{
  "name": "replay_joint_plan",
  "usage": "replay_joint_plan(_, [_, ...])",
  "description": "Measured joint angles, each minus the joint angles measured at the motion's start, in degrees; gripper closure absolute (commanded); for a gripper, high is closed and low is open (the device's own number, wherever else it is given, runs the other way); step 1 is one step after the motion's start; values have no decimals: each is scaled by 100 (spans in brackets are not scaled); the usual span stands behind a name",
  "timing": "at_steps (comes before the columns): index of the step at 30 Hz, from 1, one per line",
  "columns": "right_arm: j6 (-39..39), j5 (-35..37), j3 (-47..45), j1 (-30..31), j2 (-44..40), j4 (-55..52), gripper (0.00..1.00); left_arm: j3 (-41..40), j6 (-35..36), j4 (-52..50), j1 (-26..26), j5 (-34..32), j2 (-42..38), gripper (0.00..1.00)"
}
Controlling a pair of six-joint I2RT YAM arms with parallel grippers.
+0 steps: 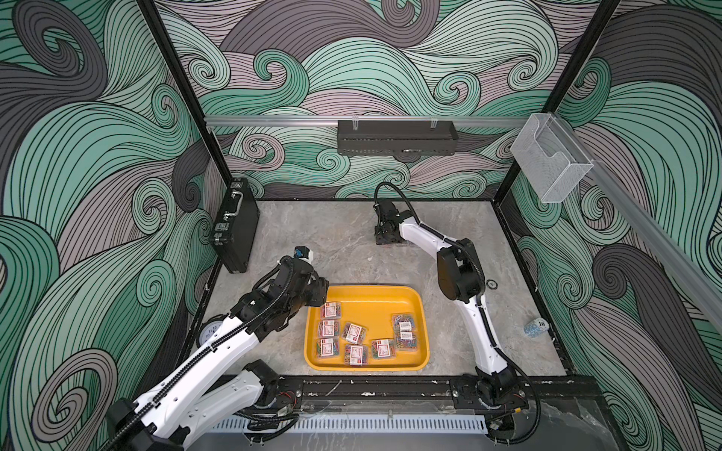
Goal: Take the paper clips out of the storage box
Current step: Place the boxed paper clips at the center of the board.
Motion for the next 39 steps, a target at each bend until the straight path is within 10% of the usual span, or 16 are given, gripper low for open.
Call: replay_joint_plan(39, [-116,68,321,-57,50,-103,39,0,9,-59,0,-46,-15,40])
